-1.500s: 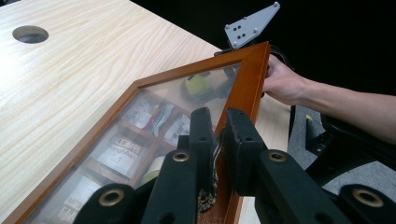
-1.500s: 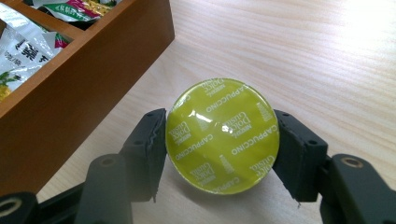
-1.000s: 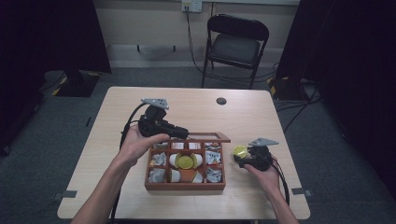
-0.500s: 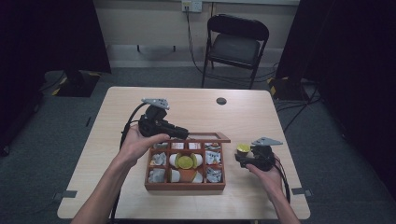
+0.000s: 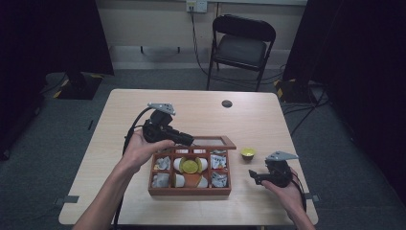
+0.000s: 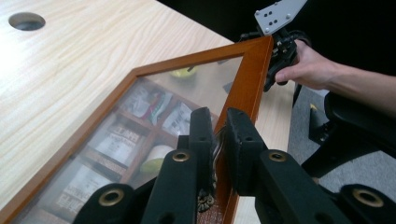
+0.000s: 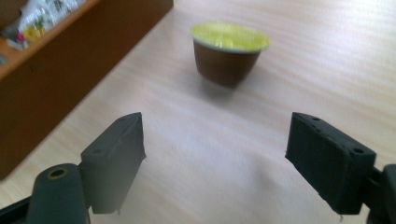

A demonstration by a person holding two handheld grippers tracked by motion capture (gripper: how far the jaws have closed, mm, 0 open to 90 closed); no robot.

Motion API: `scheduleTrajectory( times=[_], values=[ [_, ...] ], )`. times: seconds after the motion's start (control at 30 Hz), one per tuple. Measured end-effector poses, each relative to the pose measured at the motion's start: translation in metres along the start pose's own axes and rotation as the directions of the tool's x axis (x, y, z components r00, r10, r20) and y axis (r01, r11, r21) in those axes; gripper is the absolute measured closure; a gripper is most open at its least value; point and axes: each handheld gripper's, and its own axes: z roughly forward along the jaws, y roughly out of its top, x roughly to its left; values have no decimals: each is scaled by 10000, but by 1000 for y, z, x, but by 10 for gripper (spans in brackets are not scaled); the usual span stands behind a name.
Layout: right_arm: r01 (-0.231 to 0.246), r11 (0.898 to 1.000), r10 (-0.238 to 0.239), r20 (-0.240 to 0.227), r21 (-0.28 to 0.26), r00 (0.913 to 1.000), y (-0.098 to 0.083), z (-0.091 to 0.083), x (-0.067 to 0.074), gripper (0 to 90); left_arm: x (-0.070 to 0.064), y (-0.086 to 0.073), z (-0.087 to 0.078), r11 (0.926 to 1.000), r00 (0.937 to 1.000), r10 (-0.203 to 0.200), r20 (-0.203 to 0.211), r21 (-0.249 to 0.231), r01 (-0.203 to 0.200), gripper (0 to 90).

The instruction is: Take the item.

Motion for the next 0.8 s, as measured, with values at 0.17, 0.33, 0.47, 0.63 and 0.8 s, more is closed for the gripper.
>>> scheduleTrajectory(
  times=[0.17, 0.33, 0.47, 0.63, 0.8],
  values=[
    [-233, 9997, 233, 168, -17, 9996, -10, -1, -6, 195, -4, -1, 3, 9998, 10000, 77, -60, 166, -76, 815],
    [-250, 9993, 239, 406, 264, 9989, -18, 6, -8, 193, -7, -5, 6, 9984, 9995, 318, -4, 459, -318, 816],
    [-155, 9988, 136, 424, 462, 9990, -20, 10, -7, 192, -11, -7, 8, 9955, 9984, 567, 8, 763, -566, 818],
    [-148, 9991, 128, 512, 395, 9986, -21, 11, -6, 183, -14, -9, 11, 9919, 9968, 795, -40, 994, -787, 820],
    [-107, 9996, 92, 516, 273, 9986, -23, 11, -6, 173, -17, -11, 13, 9891, 9953, 969, -83, 1124, -954, 820]
  ],
)
